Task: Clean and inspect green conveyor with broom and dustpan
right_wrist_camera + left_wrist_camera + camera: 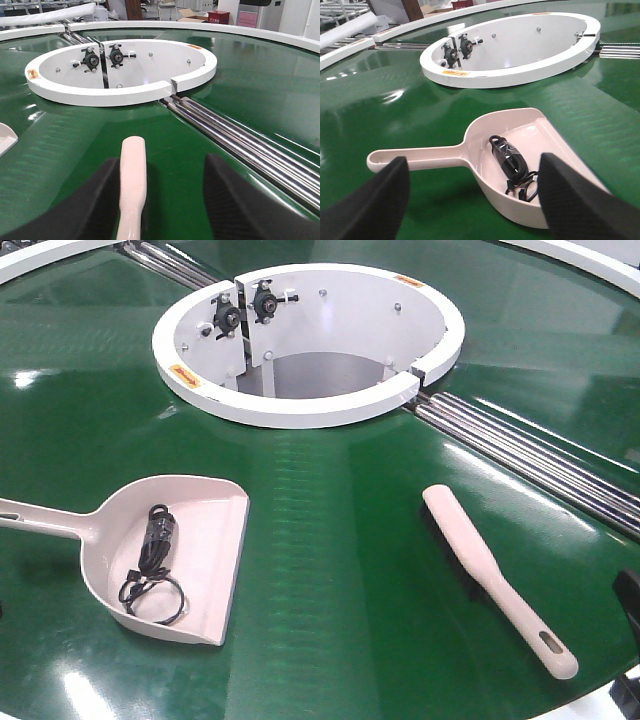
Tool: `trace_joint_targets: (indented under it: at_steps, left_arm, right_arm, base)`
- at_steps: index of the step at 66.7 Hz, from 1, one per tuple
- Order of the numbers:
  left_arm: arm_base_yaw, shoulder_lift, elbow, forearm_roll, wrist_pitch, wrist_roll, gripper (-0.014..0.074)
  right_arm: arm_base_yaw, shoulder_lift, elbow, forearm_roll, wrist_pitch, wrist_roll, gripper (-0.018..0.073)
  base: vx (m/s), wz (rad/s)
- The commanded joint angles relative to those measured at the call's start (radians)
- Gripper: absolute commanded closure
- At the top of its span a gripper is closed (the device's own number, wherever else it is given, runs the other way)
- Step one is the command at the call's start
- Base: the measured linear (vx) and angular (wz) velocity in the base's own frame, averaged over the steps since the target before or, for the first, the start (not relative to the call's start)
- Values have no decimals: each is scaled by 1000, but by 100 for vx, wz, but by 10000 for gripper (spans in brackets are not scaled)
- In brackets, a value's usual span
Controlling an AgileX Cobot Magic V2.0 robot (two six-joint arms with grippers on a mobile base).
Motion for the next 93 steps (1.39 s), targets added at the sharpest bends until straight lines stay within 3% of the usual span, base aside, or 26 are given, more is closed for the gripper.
trace_joint_targets:
  at_steps: [1, 8, 10, 64, 68, 77, 85, 89, 93]
  left_arm:
    - [-7, 10, -27, 15, -82, 14, 246]
    - [-7, 10, -27, 7, -82, 12, 528]
    - [-7, 10, -27, 13, -82, 12, 607]
    - [-7, 7, -12, 15, -98, 14, 603]
    - [-7, -18, 11, 7, -105, -25, 603]
    - [-7, -126, 115, 15, -154, -202, 603]
    - [-7, -247, 246, 7, -258, -250, 603]
    - [-7, -305, 237, 7, -146, -250, 603]
    - [-6, -309, 238, 14, -129, -250, 603]
  right_arm:
    - [-5, 5, -28, -3, -88, -8, 325]
    - [-5, 5, -28, -3, -87, -8, 553]
    - [-5, 5, -28, -2, -85, -7, 575]
    - [-5, 5, -28, 0, -87, -7, 569]
    - [-5, 5, -28, 0, -87, -7, 569]
    - [-5, 5, -28, 0, -87, -7, 569]
    - [-5, 5, -28, 0, -87, -7, 569]
    - [-5, 5, -28, 0, -87, -7, 569]
    - [-5, 8, -28, 0, -87, -7, 569]
  base:
    - [0, 0]
    - [0, 0]
    - [0, 0]
    - [0, 0]
    - [0, 0]
    - [0, 0]
    - [0, 0]
    - [0, 0]
    - [0, 0]
